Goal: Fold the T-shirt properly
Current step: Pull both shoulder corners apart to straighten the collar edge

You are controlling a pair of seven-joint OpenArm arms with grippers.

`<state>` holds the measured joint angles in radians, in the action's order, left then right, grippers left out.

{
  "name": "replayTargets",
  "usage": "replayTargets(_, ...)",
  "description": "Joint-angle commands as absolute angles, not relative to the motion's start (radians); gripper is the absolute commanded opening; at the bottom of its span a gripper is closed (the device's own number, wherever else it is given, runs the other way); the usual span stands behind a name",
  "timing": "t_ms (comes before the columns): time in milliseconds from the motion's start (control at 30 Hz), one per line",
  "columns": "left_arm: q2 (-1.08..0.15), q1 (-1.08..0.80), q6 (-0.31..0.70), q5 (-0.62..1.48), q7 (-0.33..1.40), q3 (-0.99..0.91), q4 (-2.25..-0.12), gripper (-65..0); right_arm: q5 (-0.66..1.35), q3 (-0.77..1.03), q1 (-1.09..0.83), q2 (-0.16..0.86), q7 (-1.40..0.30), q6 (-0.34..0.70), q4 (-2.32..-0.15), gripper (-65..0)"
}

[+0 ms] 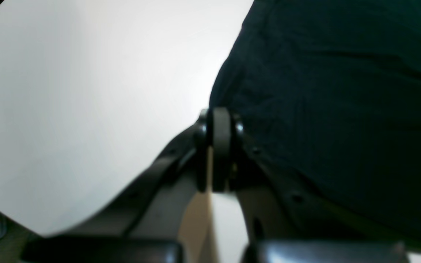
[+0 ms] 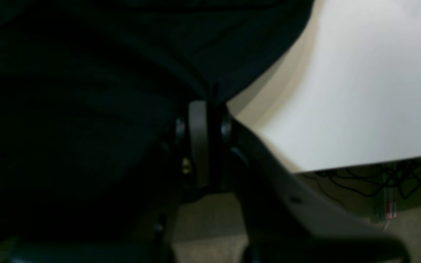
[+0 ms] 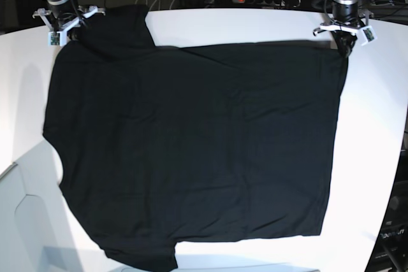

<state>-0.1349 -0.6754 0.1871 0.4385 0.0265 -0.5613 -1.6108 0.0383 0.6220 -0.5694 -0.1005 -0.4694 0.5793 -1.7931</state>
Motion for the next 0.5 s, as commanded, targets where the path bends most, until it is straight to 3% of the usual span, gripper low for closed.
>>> replayTargets(0,-0.143,-0.687,0.188,0.44,0.002,-0.57,-1.626,-64.9,0.015,0.633,-0.584,-0.097,-0.492,0.598,-1.799,-65.0)
replayTargets(467,-0.143,-0.688,0.188,0.441,0.002,-0.575,-1.627,-64.9,0.021,0.679,-0.576,-0.111,-0.486,0.601,-1.807,-62.4)
